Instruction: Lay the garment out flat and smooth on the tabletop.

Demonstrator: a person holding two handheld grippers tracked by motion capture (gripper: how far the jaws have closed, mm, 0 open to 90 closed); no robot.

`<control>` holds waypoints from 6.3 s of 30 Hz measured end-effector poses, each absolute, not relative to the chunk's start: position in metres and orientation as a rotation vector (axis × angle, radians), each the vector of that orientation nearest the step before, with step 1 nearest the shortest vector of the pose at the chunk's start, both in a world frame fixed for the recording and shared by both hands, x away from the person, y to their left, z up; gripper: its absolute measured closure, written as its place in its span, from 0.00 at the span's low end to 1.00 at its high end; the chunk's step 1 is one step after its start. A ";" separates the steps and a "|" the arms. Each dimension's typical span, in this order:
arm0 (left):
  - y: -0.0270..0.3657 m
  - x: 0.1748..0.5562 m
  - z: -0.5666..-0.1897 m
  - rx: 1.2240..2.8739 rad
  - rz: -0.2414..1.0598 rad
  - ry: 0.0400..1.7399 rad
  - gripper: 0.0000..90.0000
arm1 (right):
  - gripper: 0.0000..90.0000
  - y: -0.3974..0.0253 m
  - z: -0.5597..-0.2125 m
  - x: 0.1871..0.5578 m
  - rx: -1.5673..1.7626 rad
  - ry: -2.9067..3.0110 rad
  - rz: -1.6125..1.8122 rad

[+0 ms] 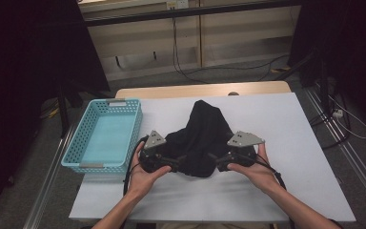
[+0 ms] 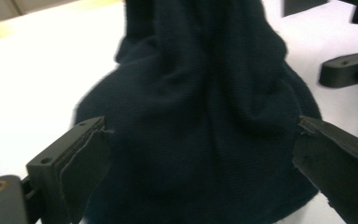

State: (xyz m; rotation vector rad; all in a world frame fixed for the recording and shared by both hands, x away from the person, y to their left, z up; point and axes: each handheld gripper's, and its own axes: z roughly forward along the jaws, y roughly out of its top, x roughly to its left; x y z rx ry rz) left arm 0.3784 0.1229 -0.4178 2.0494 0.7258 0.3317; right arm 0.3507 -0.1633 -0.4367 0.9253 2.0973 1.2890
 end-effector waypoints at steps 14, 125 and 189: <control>0.112 0.362 -0.427 2.143 0.309 0.675 0.04 | 0.11 -0.142 -0.452 0.348 0.835 2.346 1.172; 0.112 0.389 -0.417 2.122 0.384 0.724 0.44 | 0.35 -0.185 -0.428 0.369 0.941 2.271 1.153; 0.126 0.362 -0.262 1.772 0.418 0.550 0.83 | 0.88 -0.196 -0.322 0.346 0.760 2.015 1.477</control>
